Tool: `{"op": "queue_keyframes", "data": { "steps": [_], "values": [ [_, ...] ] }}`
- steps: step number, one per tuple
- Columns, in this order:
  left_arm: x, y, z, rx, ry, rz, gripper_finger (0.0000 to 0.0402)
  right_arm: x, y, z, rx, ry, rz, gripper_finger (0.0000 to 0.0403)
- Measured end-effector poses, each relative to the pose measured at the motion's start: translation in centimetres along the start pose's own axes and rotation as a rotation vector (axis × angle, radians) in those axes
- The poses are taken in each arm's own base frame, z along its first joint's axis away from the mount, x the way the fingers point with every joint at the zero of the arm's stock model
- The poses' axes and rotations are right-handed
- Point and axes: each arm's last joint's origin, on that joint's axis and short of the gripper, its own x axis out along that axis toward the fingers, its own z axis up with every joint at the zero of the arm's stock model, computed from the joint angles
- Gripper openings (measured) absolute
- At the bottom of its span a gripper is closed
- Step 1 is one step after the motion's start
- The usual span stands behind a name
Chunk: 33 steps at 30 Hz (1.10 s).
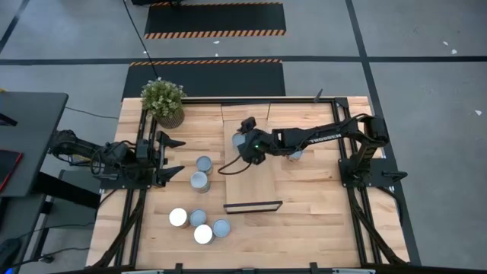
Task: Pick and place cans onto a shelf
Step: Put the canned carrots on the shelf
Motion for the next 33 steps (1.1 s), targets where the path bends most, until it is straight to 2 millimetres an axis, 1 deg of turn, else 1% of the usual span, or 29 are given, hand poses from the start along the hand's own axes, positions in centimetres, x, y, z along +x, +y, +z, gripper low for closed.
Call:
{"op": "queue_keyframes", "data": {
  "steps": [3,6,9,12,15,19,23,27,29,33],
  "values": [
    [0.0,0.0,0.0,-0.001,0.002,0.0,0.0396,0.0,0.2,-0.6,-0.019,0.105,-0.032,0.0348],
    [0.0,0.0,0.0,-0.004,0.002,0.0,0.0396,0.1,0.1,-1.0,0.012,0.161,-0.052,0.0348],
    [0.0,0.0,0.0,-0.004,0.001,0.0,0.0396,0.8,-0.1,-2.1,0.088,0.166,0.011,0.0348],
    [0.0,0.0,0.0,-0.004,0.001,0.0,0.0396,1.7,0.2,-3.1,0.135,0.174,0.054,0.0348],
    [0.0,0.0,0.0,-0.004,0.002,0.0,0.0396,2.4,0.8,-3.3,0.161,0.143,0.048,0.0348],
    [0.0,0.0,0.0,-0.004,0.002,0.004,0.0396,3.8,2.0,-2.9,0.166,0.087,0.058,0.0348],
    [0.1,0.0,-0.1,-0.003,0.007,0.017,0.0396,4.3,2.4,-2.0,0.188,0.031,0.023,0.0348],
    [0.1,0.0,-0.2,0.0,0.014,0.025,0.0396,4.0,2.6,-1.5,0.212,0.039,-0.01,0.0348],
    [0.1,0.0,-0.2,0.001,0.016,0.027,0.0396,3.5,2.7,-1.1,0.208,0.054,-0.048,0.0348],
    [0.1,0.0,-0.2,0.001,0.016,0.033,0.0396,2.7,3.3,0.1,0.164,-0.001,-0.05,0.0348]
  ]
}}
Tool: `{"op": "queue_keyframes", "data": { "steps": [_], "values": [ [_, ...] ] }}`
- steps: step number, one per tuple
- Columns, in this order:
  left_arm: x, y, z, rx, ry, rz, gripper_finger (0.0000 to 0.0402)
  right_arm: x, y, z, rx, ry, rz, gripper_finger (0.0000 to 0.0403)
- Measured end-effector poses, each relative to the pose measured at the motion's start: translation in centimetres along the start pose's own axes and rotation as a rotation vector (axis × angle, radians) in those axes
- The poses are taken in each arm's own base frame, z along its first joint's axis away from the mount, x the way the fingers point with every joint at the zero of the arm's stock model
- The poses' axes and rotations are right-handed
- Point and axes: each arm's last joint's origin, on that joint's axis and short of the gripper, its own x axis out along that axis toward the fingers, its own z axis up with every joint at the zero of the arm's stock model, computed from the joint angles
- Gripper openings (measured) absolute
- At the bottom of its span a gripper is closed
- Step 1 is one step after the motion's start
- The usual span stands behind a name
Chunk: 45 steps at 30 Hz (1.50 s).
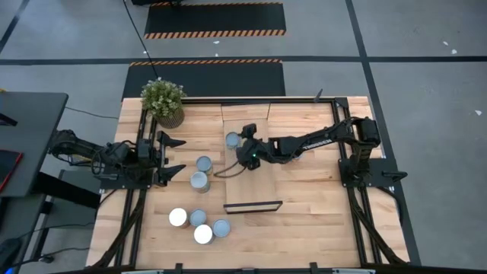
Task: Pick and place cans onto a shelf
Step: Put the canned carrots on the shelf
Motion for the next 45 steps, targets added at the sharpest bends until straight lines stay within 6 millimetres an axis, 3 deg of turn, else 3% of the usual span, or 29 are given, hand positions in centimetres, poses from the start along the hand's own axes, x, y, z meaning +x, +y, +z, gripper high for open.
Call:
{"op": "queue_keyframes", "data": {
  "steps": [4,13,21,32,39,45],
  "values": [
    [0.0,0.0,0.0,-0.001,0.0,0.0,0.0396,0.1,0.4,0.4,-0.035,-0.07,0.059,0.0348],
    [0.0,0.0,0.0,-0.003,-0.003,0.0,0.0396,0.8,-0.9,0.9,-0.118,-0.22,0.03,0.0348],
    [0.0,0.0,0.1,-0.003,-0.004,0.003,0.0396,3.3,-0.3,0.3,-0.155,-0.213,-0.017,0.0348],
    [0.1,0.0,0.0,-0.003,-0.004,0.01,0.0396,3.8,-2.0,0.8,-0.107,-0.195,-0.116,0.0348],
    [0.1,0.0,0.0,-0.003,-0.002,0.01,0.0396,3.7,-3.4,1.4,-0.086,-0.166,-0.176,0.0348],
    [0.1,0.0,0.0,-0.003,-0.002,0.01,0.0396,1.8,-4.0,3.0,-0.144,-0.131,-0.135,0.0348]
  ]
}}
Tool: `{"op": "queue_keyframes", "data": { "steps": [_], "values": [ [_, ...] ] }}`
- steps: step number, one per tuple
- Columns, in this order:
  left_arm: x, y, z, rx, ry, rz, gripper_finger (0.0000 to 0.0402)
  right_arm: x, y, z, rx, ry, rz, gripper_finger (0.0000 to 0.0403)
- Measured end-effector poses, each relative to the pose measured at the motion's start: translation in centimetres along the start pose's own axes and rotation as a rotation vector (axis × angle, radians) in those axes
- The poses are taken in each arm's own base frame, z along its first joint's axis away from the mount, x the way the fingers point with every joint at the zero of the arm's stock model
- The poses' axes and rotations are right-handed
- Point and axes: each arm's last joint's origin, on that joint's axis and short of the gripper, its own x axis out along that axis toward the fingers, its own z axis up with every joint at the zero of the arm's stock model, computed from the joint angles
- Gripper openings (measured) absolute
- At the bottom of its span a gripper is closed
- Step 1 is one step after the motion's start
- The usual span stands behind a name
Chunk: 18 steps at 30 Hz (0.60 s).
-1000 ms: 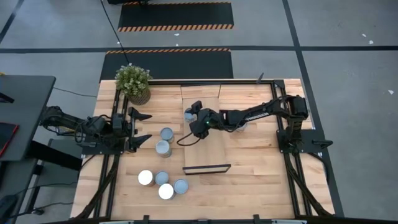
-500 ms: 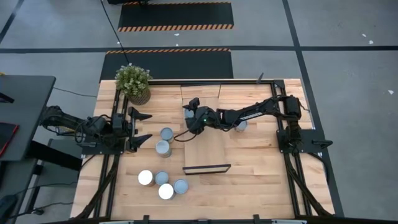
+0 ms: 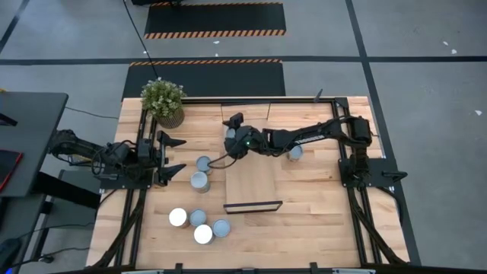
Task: Pick and place cans onto a shelf
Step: Put the canned carrots on the shelf
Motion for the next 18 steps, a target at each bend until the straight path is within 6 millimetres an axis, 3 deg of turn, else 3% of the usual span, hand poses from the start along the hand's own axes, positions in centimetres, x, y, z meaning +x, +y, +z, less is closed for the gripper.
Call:
{"op": "queue_keyframes", "data": {
  "steps": [9,18],
  "values": [
    [0.0,0.0,0.0,0.001,0.002,-0.001,0.0396,-0.8,1.1,-0.9,-0.079,0.122,0.223,0.0348],
    [0.0,0.0,0.0,-0.007,-0.001,0.0,0.0396,0.8,-0.6,-2.2,0.048,0.091,0.164,0.0348]
  ]
}}
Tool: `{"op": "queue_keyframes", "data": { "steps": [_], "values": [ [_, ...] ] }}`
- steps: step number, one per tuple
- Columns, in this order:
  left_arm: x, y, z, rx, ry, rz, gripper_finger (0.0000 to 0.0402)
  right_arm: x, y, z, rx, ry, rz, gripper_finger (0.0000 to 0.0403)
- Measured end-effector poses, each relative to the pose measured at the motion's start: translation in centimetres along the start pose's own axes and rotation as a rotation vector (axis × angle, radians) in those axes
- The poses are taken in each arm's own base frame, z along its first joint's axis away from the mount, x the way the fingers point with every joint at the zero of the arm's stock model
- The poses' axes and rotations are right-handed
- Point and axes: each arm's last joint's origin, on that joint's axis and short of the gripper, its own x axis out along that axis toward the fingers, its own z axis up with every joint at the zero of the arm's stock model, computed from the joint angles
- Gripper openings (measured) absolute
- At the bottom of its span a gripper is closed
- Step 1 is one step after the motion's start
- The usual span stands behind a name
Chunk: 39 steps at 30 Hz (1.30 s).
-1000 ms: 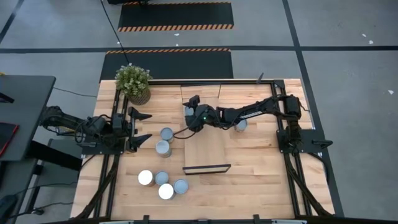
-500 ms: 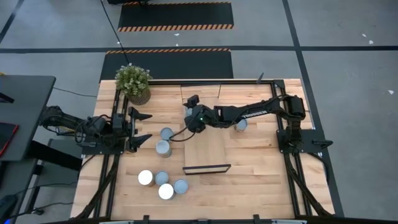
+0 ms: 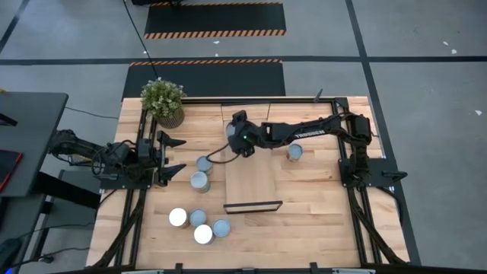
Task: Pick and place cans onto a shelf
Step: Put the canned carrots on the shelf, then put the small canned tomato on the shelf
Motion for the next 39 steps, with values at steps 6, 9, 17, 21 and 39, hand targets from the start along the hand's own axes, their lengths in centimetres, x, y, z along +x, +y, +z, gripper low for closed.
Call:
{"op": "queue_keyframes", "data": {
  "steps": [6,9,17,21,39],
  "values": [
    [0.0,0.0,0.0,-0.001,0.0,0.0,0.0396,0.0,-0.3,0.4,0.011,-0.051,-0.02,0.0348],
    [0.0,0.0,0.0,-0.001,0.0,0.0,0.0396,-0.9,0.6,1.1,-0.018,-0.019,-0.013,0.0348],
    [0.0,0.0,-0.1,0.002,0.009,0.0,0.0396,-5.3,0.4,-0.1,0.139,0.103,0.179,0.0348],
    [0.0,0.0,-0.1,-0.014,0.01,0.0,0.0396,-7.0,-0.8,-2.3,0.375,0.139,0.314,0.0348],
    [0.0,0.0,-0.2,-0.012,0.015,0.0,0.0396,-11.2,5.0,-12.4,0.783,0.298,0.284,0.0348]
  ]
}}
